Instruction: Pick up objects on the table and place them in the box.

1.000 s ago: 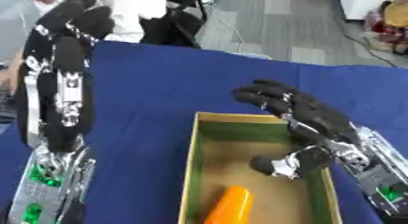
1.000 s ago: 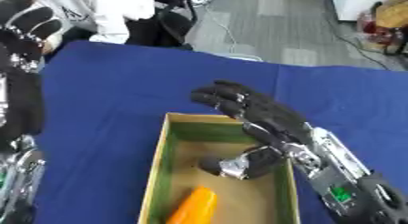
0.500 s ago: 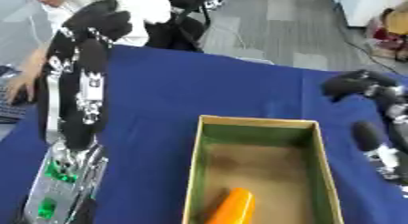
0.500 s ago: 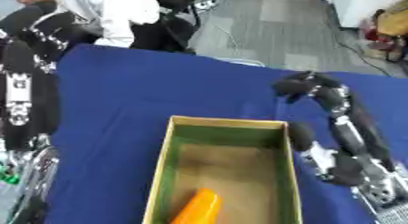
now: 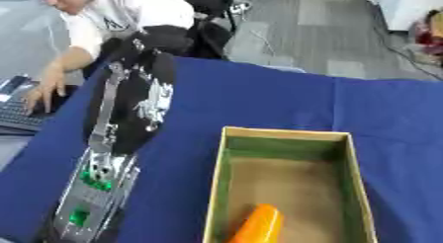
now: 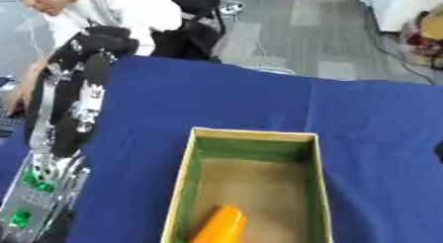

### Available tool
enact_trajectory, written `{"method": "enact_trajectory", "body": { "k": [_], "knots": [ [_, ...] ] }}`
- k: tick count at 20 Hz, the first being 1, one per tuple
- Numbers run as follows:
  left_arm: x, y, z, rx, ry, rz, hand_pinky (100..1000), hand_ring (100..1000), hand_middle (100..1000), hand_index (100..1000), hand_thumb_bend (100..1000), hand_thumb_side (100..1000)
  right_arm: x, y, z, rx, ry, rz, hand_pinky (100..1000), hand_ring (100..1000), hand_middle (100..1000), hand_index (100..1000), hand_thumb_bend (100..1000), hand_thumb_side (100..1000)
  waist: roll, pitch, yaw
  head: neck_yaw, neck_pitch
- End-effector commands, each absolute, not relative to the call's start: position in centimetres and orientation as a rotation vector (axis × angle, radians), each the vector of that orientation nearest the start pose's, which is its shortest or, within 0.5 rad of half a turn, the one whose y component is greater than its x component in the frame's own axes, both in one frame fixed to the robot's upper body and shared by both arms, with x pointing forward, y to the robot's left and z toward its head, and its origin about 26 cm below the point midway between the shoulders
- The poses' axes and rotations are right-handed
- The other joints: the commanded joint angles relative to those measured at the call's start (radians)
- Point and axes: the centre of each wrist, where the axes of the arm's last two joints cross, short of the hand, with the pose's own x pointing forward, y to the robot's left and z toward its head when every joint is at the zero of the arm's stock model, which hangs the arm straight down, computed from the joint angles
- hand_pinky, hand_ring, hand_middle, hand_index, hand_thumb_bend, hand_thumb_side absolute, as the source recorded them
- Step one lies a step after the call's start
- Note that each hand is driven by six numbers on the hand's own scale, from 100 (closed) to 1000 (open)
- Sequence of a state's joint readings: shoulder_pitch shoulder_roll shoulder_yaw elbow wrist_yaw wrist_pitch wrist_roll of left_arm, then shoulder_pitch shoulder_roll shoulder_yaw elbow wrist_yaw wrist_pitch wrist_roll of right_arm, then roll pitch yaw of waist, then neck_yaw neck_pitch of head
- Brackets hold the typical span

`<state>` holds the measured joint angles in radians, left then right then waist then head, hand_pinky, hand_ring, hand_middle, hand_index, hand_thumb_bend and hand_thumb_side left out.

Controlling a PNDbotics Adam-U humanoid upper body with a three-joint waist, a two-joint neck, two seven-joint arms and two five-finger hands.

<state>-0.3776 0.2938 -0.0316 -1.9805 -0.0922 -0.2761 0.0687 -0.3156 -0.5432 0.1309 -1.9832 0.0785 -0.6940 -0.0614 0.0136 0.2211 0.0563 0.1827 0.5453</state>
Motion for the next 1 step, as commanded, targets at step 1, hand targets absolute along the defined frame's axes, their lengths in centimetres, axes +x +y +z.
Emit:
{"method": "enact_trajectory", "body": {
  "k": [1],
  "knots": [
    [30.55, 23.48, 22.11, -0.248, 3.486, 0.705, 675, 590, 631, 667, 802, 429, 29.80, -26.54, 21.47, 0.064, 3.044, -1.020, 259, 417, 473, 658, 100, 1000, -0.002, -0.022, -0.003, 0.010, 0.007]
  ]
}}
